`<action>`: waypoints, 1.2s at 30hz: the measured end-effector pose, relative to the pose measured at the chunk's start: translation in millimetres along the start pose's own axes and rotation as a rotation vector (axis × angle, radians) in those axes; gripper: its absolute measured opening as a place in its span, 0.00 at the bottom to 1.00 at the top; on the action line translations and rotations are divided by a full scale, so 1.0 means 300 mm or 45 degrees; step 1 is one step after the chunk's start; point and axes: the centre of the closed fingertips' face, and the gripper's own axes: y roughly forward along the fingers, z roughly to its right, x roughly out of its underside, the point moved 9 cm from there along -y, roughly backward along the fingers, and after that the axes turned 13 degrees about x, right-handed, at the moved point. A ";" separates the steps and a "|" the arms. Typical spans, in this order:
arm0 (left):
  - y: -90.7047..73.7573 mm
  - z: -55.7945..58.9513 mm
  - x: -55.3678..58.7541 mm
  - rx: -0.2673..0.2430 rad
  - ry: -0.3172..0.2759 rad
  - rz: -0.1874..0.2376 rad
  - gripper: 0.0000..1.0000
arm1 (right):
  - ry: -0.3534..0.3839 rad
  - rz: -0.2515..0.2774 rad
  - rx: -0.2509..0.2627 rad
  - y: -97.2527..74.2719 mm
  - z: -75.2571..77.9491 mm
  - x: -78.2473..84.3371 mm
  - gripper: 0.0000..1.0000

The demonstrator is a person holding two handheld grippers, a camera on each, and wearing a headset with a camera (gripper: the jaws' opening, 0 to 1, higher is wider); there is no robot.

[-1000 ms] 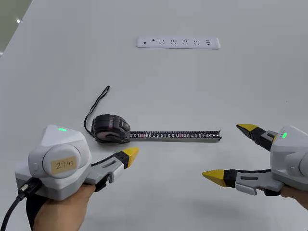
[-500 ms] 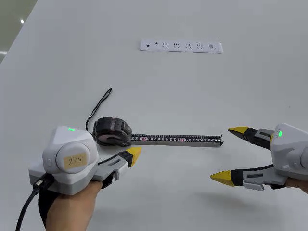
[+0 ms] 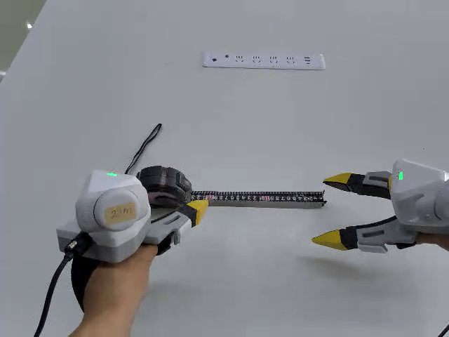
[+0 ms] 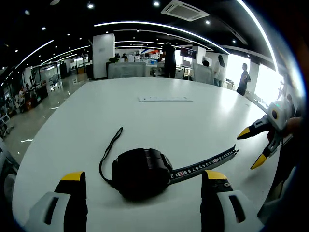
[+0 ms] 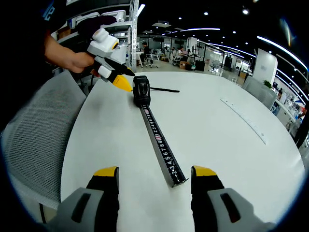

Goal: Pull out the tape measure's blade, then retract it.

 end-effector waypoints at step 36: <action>0.121 -0.036 0.016 -0.036 -0.070 -0.041 0.75 | -0.150 -0.131 -0.168 0.092 0.111 0.066 0.22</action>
